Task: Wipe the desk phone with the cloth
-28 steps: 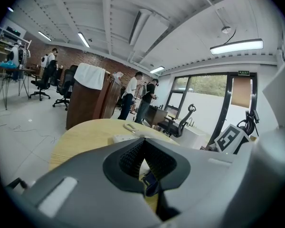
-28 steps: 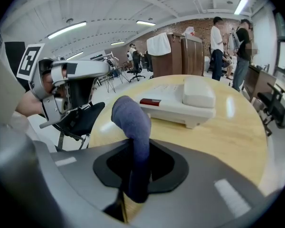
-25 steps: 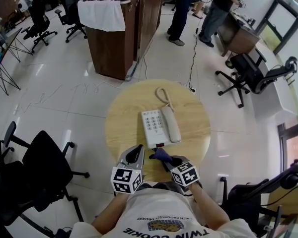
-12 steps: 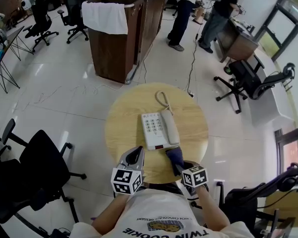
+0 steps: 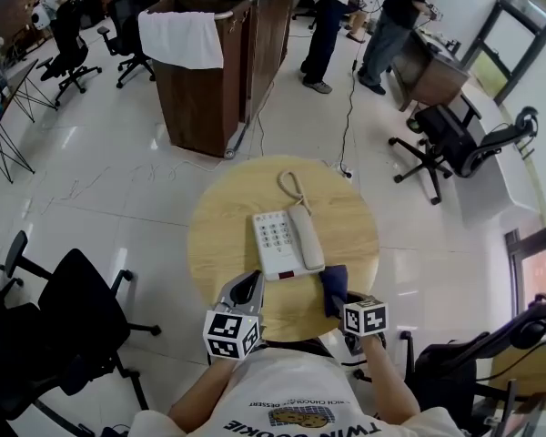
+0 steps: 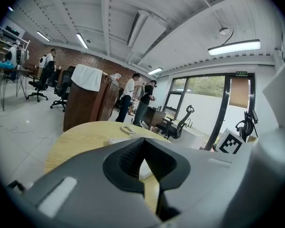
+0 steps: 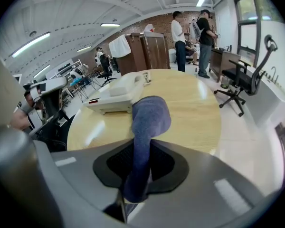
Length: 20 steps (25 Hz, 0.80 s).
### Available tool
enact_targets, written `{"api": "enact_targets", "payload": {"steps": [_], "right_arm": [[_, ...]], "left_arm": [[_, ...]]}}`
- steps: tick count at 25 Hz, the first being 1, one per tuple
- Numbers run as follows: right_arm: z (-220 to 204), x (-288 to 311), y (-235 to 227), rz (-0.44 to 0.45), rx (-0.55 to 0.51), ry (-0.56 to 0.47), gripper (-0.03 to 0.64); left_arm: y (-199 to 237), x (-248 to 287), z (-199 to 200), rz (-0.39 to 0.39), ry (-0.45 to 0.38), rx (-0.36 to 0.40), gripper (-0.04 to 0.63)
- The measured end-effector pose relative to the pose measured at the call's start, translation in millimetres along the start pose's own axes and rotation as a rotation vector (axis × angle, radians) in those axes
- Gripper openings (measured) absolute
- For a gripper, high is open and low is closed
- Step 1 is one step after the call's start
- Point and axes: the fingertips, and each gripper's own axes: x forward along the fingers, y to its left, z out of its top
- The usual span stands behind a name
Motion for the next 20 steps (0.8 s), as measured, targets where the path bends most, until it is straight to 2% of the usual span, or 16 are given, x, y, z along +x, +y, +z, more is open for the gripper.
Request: {"api": "enact_targets", "payload": {"steps": [10,20], "right_arm": [[62,28,-25,0.021,-0.009,-0.011,0.067],[106,56,-32,0.056,-0.068,0.039,0.067]], "left_arm": [[3,16,1,0.005,0.008,-0.008,-0.009],[10,25,4,0.035,0.015,-0.039,-0.009]]}}
